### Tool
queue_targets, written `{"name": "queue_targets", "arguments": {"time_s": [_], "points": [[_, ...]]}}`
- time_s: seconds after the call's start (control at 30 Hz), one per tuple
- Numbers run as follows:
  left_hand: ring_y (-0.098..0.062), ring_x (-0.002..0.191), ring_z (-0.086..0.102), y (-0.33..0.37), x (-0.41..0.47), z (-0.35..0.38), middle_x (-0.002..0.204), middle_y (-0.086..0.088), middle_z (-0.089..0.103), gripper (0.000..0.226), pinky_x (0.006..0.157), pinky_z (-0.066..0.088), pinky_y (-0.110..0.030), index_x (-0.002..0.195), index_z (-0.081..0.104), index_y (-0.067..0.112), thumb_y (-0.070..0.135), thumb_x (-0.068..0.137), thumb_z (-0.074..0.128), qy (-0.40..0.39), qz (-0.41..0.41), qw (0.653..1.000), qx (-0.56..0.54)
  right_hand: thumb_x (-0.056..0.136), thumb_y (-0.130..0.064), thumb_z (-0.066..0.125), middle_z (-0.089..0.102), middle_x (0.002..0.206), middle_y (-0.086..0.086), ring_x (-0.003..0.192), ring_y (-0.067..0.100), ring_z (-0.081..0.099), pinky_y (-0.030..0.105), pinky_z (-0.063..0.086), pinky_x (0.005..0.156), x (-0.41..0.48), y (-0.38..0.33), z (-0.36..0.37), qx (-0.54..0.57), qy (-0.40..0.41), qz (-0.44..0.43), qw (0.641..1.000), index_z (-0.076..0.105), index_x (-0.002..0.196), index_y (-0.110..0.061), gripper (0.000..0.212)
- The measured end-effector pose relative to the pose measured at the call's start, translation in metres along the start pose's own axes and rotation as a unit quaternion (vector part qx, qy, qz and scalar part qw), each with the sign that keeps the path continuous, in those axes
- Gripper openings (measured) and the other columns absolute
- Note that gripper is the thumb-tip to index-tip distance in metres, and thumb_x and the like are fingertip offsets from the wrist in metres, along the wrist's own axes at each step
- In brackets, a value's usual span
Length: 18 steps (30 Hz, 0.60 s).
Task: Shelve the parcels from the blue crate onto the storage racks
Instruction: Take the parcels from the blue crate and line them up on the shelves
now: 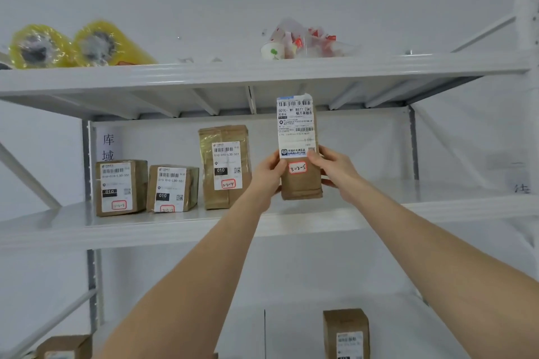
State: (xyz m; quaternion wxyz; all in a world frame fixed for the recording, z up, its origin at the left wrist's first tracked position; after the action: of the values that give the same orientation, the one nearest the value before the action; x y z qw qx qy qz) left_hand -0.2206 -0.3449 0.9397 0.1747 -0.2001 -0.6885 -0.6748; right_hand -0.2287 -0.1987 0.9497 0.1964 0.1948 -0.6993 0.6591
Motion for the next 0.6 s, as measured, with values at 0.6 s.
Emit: {"name": "queue_targets", "arguments": {"time_s": [0.6], "points": [[-0.016, 0.097, 0.061, -0.067, 0.050, -0.028, 0.110, 0.000, 0.064, 0.040, 0.088, 0.050, -0.036, 0.135, 0.044, 0.032, 0.014, 0.100, 0.040, 0.027, -0.042, 0.997, 0.057, 0.094, -0.025, 0.058, 0.063, 0.120, 0.004, 0.098, 0.014, 0.061, 0.020, 0.048, 0.068, 0.050, 0.066, 0.031, -0.039, 0.000, 0.019, 0.999, 0.048, 0.137, -0.026, 0.045]]}}
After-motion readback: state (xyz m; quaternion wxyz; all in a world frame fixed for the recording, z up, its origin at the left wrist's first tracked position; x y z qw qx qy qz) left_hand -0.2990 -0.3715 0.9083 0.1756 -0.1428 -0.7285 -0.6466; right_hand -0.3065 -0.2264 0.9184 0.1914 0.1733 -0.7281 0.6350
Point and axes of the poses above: each hand's wrist, its own x-axis towards the middle knuckle, its own z-axis out of the palm, y = z × x, the point moved 9 cm from there along x, towards the middle knuckle
